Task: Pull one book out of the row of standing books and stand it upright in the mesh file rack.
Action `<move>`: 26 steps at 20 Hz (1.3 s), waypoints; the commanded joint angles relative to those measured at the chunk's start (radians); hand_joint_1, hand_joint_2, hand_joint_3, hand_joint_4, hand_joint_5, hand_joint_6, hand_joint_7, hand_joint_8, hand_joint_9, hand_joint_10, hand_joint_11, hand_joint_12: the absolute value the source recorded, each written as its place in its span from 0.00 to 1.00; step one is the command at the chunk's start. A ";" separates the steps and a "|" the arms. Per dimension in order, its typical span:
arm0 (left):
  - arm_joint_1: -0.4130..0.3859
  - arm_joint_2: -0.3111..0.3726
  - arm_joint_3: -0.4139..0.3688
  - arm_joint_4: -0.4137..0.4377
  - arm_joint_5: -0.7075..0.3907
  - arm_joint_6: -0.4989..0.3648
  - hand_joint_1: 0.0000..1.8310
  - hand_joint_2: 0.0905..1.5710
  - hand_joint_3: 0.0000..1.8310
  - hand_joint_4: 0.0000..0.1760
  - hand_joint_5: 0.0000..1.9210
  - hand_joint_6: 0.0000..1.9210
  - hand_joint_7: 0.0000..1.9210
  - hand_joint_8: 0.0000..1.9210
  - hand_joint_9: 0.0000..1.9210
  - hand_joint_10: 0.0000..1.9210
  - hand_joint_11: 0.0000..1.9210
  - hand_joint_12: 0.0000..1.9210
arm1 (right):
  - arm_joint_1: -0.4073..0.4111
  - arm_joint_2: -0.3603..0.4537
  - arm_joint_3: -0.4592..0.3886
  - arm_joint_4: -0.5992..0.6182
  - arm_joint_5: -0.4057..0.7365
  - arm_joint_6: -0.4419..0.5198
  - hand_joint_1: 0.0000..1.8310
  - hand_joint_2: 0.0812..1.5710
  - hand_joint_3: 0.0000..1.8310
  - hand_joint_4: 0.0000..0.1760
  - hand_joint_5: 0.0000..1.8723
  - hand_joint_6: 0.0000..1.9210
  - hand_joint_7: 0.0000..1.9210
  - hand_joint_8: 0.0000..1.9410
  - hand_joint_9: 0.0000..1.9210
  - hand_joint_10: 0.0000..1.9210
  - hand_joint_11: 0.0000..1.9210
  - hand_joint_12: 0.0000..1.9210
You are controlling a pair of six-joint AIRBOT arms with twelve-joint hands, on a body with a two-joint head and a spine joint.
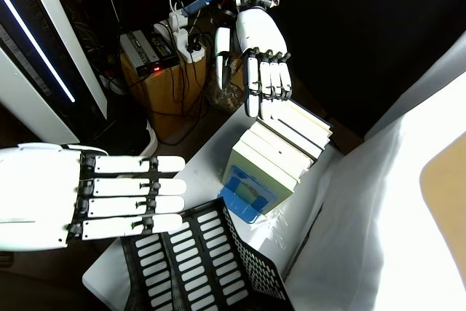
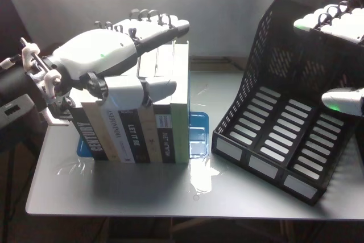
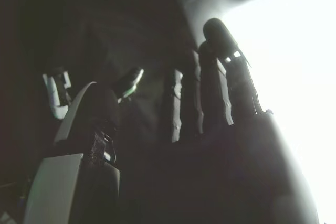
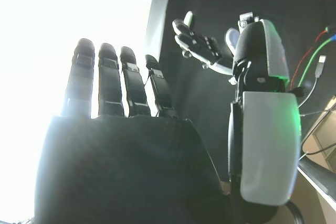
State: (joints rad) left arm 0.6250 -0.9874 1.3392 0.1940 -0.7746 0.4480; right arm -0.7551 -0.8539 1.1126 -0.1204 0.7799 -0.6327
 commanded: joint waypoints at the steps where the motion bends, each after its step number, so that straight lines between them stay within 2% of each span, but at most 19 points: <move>1: -0.022 0.000 0.004 -0.018 -0.109 -0.002 0.04 0.85 0.01 0.23 0.00 0.00 0.00 0.00 0.00 0.00 0.00 0.00 | 0.014 0.002 0.007 0.025 0.107 -0.001 0.17 0.77 0.01 0.00 0.00 0.00 0.00 0.00 0.00 0.00 0.00 0.00; 4: -0.022 -0.001 0.007 -0.018 -0.102 -0.002 0.02 0.85 0.00 0.21 0.00 0.00 0.00 0.00 0.00 0.00 0.00 0.00 | 0.011 0.001 0.007 0.036 0.107 -0.003 0.15 0.76 0.00 0.00 0.00 0.00 0.00 0.00 0.00 0.00 0.00 0.00; 5: -0.022 -0.002 0.011 -0.020 -0.093 0.003 0.01 0.85 0.00 0.26 0.00 0.00 0.00 0.00 0.00 0.00 0.00 0.00 | 0.009 0.001 0.007 0.040 0.107 -0.005 0.15 0.76 0.00 0.01 0.00 0.00 0.00 0.00 0.00 0.00 0.00 0.00; 8: -0.021 -0.001 0.018 -0.033 -0.055 0.036 0.00 0.83 0.00 0.20 0.07 0.01 0.00 0.00 0.00 0.00 0.00 0.00 | 0.004 0.001 0.008 0.045 0.107 -0.005 0.14 0.76 0.00 0.03 0.00 0.00 0.00 0.00 0.00 0.00 0.00 0.00; 9: -0.022 0.001 0.020 -0.037 -0.042 0.048 0.00 0.81 0.00 0.28 0.10 0.01 0.00 0.00 0.00 0.00 0.00 0.00 | 0.002 0.001 0.009 0.048 0.107 -0.005 0.13 0.77 0.00 0.06 0.00 0.00 0.00 0.00 0.00 0.00 0.00 0.00; 10: -0.022 0.002 0.022 -0.042 -0.027 0.062 0.00 0.81 0.00 0.26 0.12 0.01 0.00 0.00 0.00 0.00 0.00 0.00 | 0.000 0.001 0.010 0.051 0.107 -0.005 0.14 0.77 0.00 0.05 0.00 0.00 0.00 0.00 0.00 0.00 0.00 0.00; 11: -0.022 0.004 0.024 -0.044 -0.015 0.071 0.00 0.80 0.00 0.19 0.17 0.01 0.01 0.00 0.00 0.00 0.00 0.00 | -0.001 0.001 0.010 0.052 0.107 -0.005 0.14 0.77 0.00 0.04 0.00 0.00 0.00 0.00 0.00 0.00 0.00 0.00; 12: -0.022 0.007 0.025 -0.053 0.000 0.090 0.00 0.79 0.00 0.06 0.22 0.01 0.03 0.00 0.00 0.00 0.00 0.00 | -0.003 0.001 0.010 0.054 0.107 -0.005 0.13 0.77 0.00 0.07 0.00 0.00 0.00 0.00 0.00 0.00 0.00 0.00; 13: -0.023 0.009 0.026 -0.059 0.017 0.110 0.00 0.79 0.00 0.02 0.25 0.01 0.03 0.00 0.00 0.00 0.00 0.00 | -0.004 0.001 0.010 0.056 0.107 -0.005 0.14 0.77 0.00 0.01 0.00 0.00 0.00 0.00 0.00 0.00 0.00 0.00; 14: -0.024 0.009 0.028 -0.066 0.032 0.129 0.00 0.78 0.00 0.00 0.27 0.01 0.04 0.00 0.00 0.00 0.00 0.00 | -0.005 0.001 0.011 0.057 0.107 -0.005 0.14 0.77 0.00 0.01 0.00 0.00 0.00 0.00 0.00 0.00 0.00 0.00; 15: -0.026 0.008 0.033 -0.073 0.049 0.144 0.00 0.77 0.00 0.00 0.29 0.01 0.04 0.00 0.00 0.00 0.00 0.00 | -0.007 0.000 0.012 0.059 0.107 -0.005 0.14 0.77 0.00 0.00 0.00 0.00 0.00 0.00 0.00 0.00 0.00 0.00; 16: -0.027 0.008 0.037 -0.079 0.063 0.155 0.00 0.76 0.00 0.04 0.29 0.01 0.05 0.00 0.00 0.00 0.00 0.00 | -0.008 -0.001 0.012 0.060 0.107 -0.005 0.15 0.77 0.00 0.00 0.00 0.00 0.00 0.00 0.00 0.00 0.00 0.00; 17: -0.027 0.007 0.041 -0.093 0.080 0.175 0.00 0.75 0.00 0.00 0.31 0.01 0.06 0.00 0.00 0.00 0.00 0.00 | -0.009 -0.001 0.013 0.062 0.107 -0.005 0.15 0.77 0.00 0.00 0.00 0.00 0.00 0.00 0.00 0.00 0.00 0.00; 21: -0.031 -0.001 0.057 -0.125 0.124 0.225 0.00 0.74 0.00 0.00 0.33 0.01 0.07 0.01 0.00 0.00 0.00 0.00 | -0.011 -0.001 0.013 0.067 0.107 -0.005 0.13 0.78 0.00 0.00 0.00 0.00 0.00 0.00 0.00 0.00 0.00 0.00; 26: -0.054 -0.025 0.086 -0.127 0.194 0.262 0.00 0.74 0.00 0.00 0.34 0.01 0.07 0.00 0.00 0.00 0.00 0.00 | -0.012 -0.002 0.014 0.068 0.107 -0.004 0.15 0.78 0.00 0.00 0.00 0.00 0.00 0.00 0.00 0.00 0.00 0.00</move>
State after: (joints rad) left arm 0.5873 -1.0126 1.4250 0.0776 -0.4873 0.7094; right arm -0.7712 -0.8589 1.1217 -0.0769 0.7719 -0.6350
